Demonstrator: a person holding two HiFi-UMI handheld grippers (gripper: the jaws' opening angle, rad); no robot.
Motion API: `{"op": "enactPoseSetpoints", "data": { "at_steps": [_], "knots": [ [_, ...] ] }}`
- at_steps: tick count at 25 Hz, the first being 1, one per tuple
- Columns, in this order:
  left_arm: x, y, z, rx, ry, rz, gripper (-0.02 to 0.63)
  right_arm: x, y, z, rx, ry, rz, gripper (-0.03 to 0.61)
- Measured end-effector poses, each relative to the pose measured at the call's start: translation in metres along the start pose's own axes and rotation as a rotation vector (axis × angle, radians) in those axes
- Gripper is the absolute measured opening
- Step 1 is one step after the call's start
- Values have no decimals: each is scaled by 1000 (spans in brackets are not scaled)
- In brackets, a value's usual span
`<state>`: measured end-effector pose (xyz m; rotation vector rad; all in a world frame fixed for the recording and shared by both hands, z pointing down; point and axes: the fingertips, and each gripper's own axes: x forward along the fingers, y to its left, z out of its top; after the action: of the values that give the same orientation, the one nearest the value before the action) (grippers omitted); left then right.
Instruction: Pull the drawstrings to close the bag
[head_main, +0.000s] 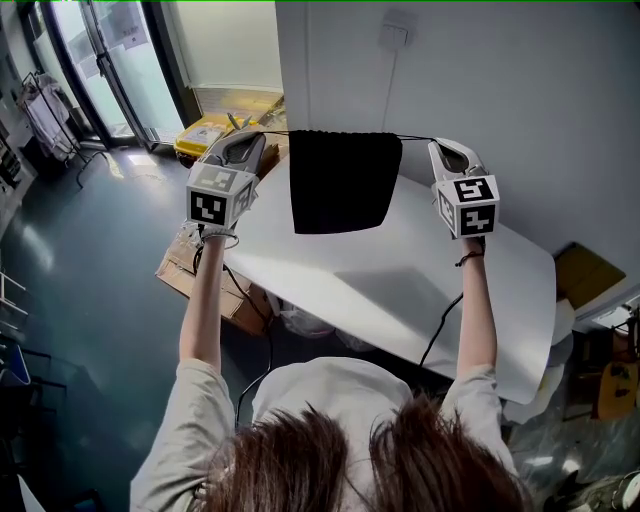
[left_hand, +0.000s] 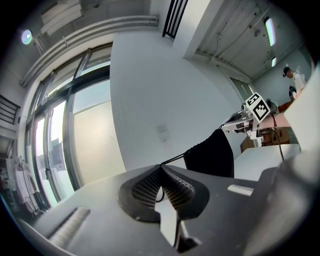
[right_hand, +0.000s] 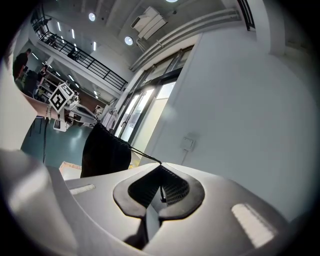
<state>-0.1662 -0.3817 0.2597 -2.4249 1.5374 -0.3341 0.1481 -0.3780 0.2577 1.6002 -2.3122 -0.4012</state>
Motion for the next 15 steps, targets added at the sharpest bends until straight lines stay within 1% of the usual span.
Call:
{"op": "enactPoseSetpoints", "data": {
  "at_steps": [7, 11, 15],
  "knots": [
    [2, 3, -15, -59, 17, -2, -3, -1, -3, -3, 14, 12, -34, 15],
    [0, 5, -13, -68, 3, 9, -3, 0, -3, -4, 26, 13, -46, 15],
    [-1, 9, -20, -93, 8, 11, -3, 2, -1, -5, 33, 16, -55, 15]
  ]
}}
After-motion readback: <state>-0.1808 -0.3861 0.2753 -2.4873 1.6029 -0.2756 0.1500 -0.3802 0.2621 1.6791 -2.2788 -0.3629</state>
